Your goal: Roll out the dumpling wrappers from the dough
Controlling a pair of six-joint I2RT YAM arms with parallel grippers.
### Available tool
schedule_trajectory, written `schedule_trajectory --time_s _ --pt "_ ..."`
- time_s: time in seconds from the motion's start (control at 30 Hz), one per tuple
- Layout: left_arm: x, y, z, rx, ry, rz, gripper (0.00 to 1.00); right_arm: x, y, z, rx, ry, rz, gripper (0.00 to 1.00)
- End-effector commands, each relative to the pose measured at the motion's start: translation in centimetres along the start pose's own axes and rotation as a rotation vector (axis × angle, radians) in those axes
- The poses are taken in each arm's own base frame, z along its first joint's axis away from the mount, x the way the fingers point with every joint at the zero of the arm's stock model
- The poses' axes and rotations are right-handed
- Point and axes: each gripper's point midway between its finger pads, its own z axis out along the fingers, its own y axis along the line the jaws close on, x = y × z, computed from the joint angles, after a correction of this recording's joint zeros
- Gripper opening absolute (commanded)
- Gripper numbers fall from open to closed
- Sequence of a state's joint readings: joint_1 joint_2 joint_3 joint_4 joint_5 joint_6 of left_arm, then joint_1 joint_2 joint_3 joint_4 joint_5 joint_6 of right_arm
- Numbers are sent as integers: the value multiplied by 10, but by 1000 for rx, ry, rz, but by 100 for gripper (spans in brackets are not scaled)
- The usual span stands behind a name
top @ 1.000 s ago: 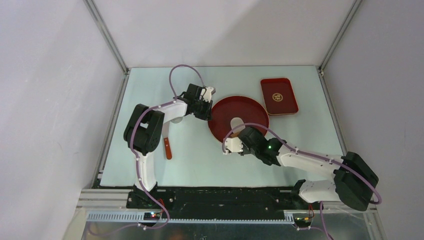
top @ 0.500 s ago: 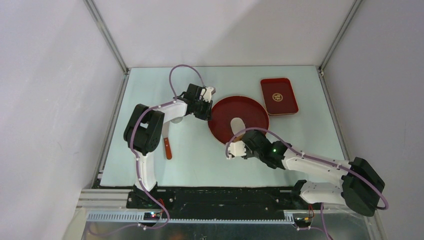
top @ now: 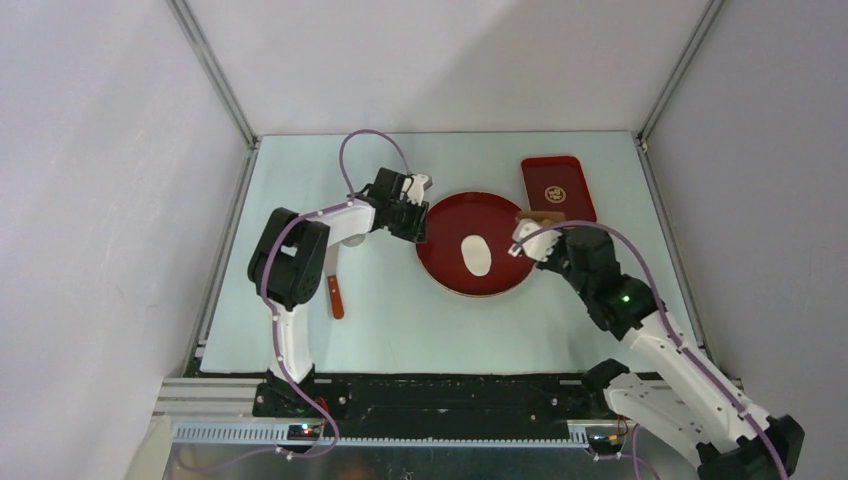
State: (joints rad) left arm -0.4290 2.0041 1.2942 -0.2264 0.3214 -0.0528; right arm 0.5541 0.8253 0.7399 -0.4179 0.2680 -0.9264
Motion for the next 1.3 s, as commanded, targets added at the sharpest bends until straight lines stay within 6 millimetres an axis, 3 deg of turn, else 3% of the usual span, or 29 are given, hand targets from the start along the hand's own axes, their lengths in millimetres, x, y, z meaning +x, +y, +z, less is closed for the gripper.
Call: schedule_trajectory --time_s 0.0,0.13,0.3,0.43,0.53,0.67,0.83,0.87,0.97,1.03,1.1,1.13,1.17,1.27 --pt "1 3 0 -6 9 4 49 48 -3 -17 12 142 54 0" --pt "1 1 -3 1 7 5 68 98 18 -25 -16 288 96 0" --pt "0 0 -5 15 0 -1 77 142 49 -26 -21 408 98 0" --pt "-4 0 -11 50 -15 -34 87 160 56 -14 31 455 98 0" --pt "-20 -1 -28 101 -60 -79 91 170 64 -7 28 495 102 0" --pt "-48 0 -65 87 -146 -62 99 170 75 2 -12 494 118 11" --pt "-72 39 -111 -172 -224 46 100 167 88 8 -66 494 109 36" --pt "-70 47 -116 -200 -216 66 100 165 90 9 -79 494 101 46" --pt "-66 70 -129 -288 -183 117 100 155 93 6 -110 471 100 65" --pt "-58 86 -134 -333 -149 135 100 138 84 1 -109 408 122 85" --pt "-46 94 -134 -356 -104 150 100 120 80 -5 -134 343 147 97" --pt "-42 97 -134 -370 -90 153 99 112 83 -9 -168 316 160 98" --pt "-34 99 -132 -375 -63 154 100 98 70 -13 -146 270 194 99" --pt "-17 111 -129 -428 -4 126 100 64 62 -22 -190 150 267 99"
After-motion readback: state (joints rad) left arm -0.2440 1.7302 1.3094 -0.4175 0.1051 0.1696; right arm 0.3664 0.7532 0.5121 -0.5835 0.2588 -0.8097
